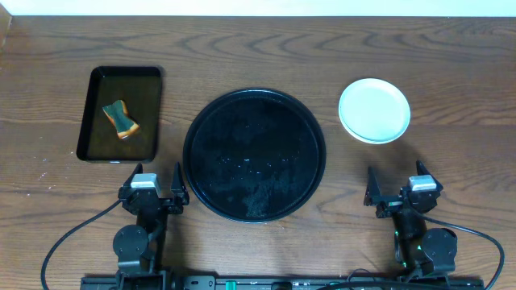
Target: Clean dirty plates on tray and stack at the side
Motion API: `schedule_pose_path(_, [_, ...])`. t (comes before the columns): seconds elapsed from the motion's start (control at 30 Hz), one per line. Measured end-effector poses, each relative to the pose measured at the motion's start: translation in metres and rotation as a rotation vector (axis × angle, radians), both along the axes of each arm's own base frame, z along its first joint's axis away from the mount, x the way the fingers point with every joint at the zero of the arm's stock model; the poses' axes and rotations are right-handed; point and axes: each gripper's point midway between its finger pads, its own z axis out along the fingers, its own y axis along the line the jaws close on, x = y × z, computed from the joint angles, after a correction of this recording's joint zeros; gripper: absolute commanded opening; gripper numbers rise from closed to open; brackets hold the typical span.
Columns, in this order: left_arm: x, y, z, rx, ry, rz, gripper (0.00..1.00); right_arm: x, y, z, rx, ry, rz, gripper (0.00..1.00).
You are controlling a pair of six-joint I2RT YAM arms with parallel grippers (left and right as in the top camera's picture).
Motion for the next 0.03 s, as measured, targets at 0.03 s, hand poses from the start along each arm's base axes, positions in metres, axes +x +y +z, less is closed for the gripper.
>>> schedule_pose_path(0.03, [0.0,-0.0001,0.0,0.0,0.0,0.0,0.8,0.0,0.0,0.0,0.0,0.0,0.0,0.99])
